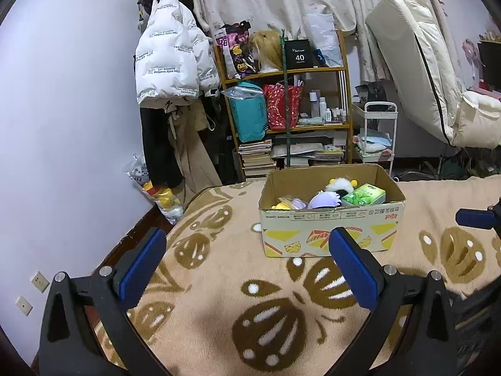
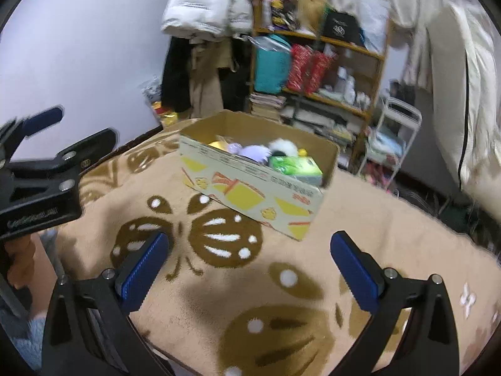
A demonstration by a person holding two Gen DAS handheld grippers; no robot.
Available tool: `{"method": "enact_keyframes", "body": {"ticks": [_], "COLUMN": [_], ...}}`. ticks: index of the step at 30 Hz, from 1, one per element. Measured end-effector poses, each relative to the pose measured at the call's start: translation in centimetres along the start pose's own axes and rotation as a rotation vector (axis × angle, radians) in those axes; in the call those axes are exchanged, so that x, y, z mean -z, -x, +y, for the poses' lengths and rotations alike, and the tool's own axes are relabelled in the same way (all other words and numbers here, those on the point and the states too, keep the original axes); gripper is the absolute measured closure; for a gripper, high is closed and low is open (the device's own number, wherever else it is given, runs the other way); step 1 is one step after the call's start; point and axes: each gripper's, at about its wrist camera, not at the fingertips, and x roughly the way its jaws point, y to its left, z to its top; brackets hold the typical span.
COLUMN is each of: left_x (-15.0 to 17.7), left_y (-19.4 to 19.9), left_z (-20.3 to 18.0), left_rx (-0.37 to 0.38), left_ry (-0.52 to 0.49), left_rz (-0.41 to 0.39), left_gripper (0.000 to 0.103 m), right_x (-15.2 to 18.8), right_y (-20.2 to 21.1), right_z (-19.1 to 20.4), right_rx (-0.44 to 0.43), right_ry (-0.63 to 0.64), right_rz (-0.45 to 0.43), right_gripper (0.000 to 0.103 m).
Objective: Organize soft objects
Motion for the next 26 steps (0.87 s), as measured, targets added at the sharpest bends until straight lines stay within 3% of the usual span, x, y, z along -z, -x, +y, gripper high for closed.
{"method": "enact_keyframes", "body": {"ticks": [4,13,26], "left_x": [-0.1,-0.4,-0.6], "left_y": [0.2,0.7,0.5], "left_z": [0.1,0.4,1.7], "left_rx": [0.000,0.005,0.012], "left_ry": [0.008,0.035,0.092], "left_rz": [-0.004,-0.019,-0.012], "left_gripper": [0.001,0.001,0.001], "right_x": [0.1,-0.2,-0.4], "right_y": [0.4,0.8,1.2], "right_z": [0.3,-3.5,-3.7], "right_rx": [-0.019,-0.007,0.012], "right_ry": [-0.006,-0.200,-0.195], "right_rz": [-0.029,-0.056,-0.075], "right_gripper": [0.000,0.000,0.000]}}
